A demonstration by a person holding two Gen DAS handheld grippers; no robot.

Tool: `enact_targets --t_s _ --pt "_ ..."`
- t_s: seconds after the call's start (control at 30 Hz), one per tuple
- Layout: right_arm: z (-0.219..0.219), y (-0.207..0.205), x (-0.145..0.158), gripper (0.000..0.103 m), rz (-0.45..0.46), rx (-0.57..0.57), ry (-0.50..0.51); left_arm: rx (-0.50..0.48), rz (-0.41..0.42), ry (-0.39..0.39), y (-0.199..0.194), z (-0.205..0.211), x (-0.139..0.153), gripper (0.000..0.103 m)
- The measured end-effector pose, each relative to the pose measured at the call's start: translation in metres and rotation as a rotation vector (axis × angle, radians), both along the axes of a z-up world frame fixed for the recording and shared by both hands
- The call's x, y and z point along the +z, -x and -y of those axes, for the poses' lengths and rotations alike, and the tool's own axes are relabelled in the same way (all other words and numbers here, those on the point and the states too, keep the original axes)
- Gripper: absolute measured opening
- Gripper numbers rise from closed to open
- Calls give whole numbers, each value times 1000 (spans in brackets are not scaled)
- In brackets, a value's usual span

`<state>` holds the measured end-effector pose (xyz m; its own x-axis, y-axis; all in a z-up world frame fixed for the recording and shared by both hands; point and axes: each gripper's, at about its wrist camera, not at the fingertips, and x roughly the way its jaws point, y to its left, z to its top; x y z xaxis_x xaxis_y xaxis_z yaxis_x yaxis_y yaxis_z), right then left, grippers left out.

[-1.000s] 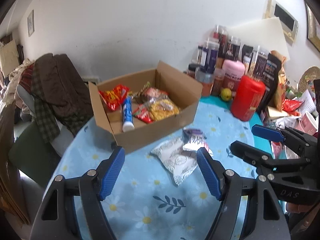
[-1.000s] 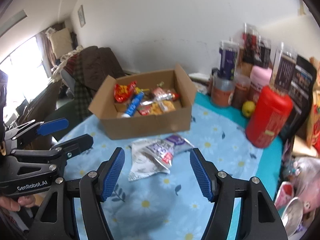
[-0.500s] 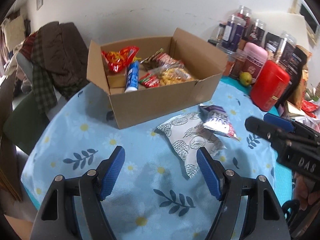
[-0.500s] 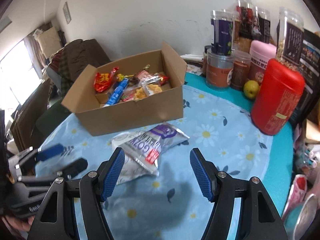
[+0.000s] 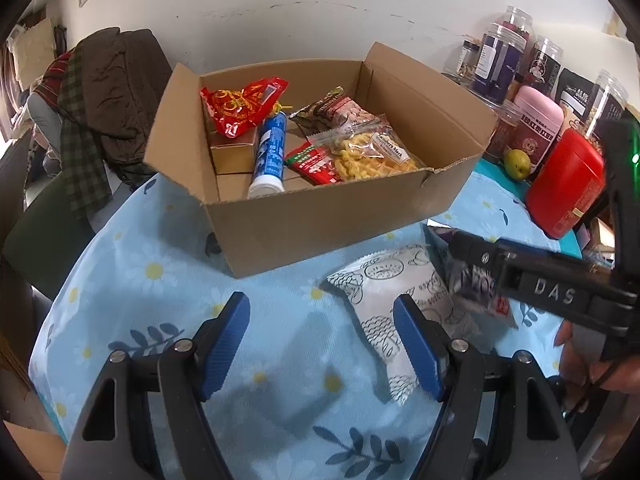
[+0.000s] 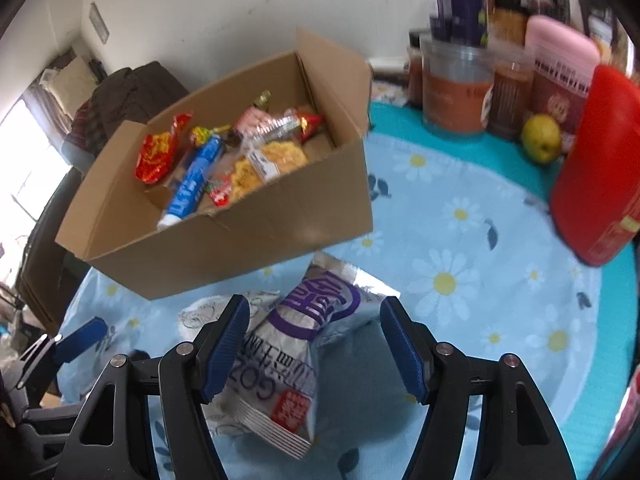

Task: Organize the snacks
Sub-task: 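Grasp the white bread bag with the left gripper while the right grasps the silver-purple GOZ bag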

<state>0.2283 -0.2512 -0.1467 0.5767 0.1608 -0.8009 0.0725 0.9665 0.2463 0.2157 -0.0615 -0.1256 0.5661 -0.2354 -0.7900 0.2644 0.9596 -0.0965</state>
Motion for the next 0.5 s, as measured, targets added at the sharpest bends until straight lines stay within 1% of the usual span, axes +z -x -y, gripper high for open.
enact_targets --t_s 0.03,0.07,0.1,0.13,0.23,0.27,0.4,0.5 --pt "3 0 -3 67 -9 3 -18 -4 -3 4 -1 2 0 74" --pt "6 1 -5 62 -18 8 -31 -9 -7 9 -3 4 0 74" --pt "8 1 -6 59 -28 14 -38 -15 -9 15 -4 5 0 74" --pt "9 3 -7 53 -37 17 -40 -22 -11 20 -4 7 0 74" --pt "17 10 -10 43 -49 17 -26 -47 -31 31 -7 18 -2 74" --pt "20 14 -10 41 -47 22 -29 -55 -41 36 -8 21 -3 74" --pt "26 27 -10 40 -43 16 4 -82 -77 44 -11 36 -11 74" --pt "30 38 -13 40 -44 3 7 -95 -103 39 -14 44 -16 74"
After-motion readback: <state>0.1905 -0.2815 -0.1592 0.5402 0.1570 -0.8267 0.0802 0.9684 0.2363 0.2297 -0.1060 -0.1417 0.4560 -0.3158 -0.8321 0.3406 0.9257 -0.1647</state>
